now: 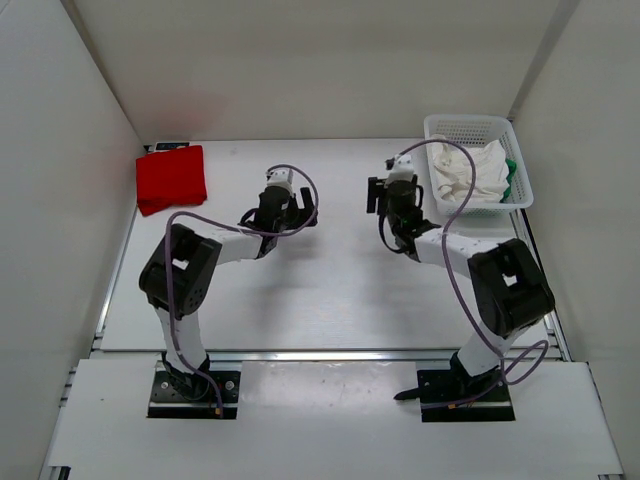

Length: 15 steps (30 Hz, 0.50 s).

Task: Fold and stack the t-shirts
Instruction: Grab crumpled tshirt from bin with the right arm

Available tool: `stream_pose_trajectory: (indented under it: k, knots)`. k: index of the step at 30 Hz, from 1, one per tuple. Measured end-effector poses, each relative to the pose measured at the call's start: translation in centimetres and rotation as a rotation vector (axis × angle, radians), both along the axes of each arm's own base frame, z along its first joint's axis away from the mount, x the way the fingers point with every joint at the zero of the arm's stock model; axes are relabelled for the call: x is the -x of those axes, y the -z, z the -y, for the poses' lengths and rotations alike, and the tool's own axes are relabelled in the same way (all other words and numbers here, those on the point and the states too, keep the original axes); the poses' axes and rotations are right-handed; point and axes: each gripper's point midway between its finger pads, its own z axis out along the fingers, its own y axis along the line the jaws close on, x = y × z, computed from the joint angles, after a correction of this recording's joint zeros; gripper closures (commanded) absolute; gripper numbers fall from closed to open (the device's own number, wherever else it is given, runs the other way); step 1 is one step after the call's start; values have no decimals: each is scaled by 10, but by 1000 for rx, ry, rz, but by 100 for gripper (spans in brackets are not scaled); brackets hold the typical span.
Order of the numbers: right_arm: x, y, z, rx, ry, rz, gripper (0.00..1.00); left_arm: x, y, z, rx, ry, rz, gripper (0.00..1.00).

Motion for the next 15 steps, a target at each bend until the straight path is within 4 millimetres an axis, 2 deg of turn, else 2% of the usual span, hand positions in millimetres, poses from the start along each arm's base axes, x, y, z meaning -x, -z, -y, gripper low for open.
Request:
stream_pose_trajectory:
  k: [1, 2, 3, 4, 6, 7, 8, 9, 10, 11, 12, 13, 14, 15]
  knots:
    - [11, 0, -12, 11, -27, -5, 64, 5, 1, -1, 16, 4, -29, 1]
    - [22, 0, -23, 21, -54, -20, 80, 11, -1, -1, 41, 16, -50, 1]
    - [33, -2, -37, 14, -88, -38, 85, 18, -6, -2, 71, 21, -61, 2]
    - [40, -4, -45, -2, -112, -53, 86, 24, -11, -6, 96, 25, -68, 1]
    - [47, -7, -48, -49, -129, -94, 98, 38, -21, -16, 129, 25, -73, 1]
    - [48, -8, -44, -68, -125, -120, 100, 44, -26, -22, 138, 21, -72, 1]
    - [48, -7, -38, -80, -115, -148, 100, 50, -31, -25, 141, 22, -70, 9]
    - [49, -6, -35, -86, -107, -176, 98, 56, -37, -25, 147, 32, -67, 29]
    - [49, -4, -29, -81, -89, -202, 94, 62, -43, -22, 156, 46, -65, 63]
    - [51, -4, -26, -67, -78, -222, 73, 67, -50, -19, 163, 60, -58, 72]
    - [55, -4, -26, -51, -72, -229, 44, 74, -54, -16, 156, 81, -53, 74]
    - [62, -5, -29, -30, -78, -235, 32, 81, -58, -14, 158, 94, -55, 79]
    - [68, -8, -33, -15, -96, -233, 35, 86, -61, -11, 160, 106, -60, 83]
    - [75, -13, -37, -9, -119, -231, 58, 91, -63, -9, 158, 117, -66, 85]
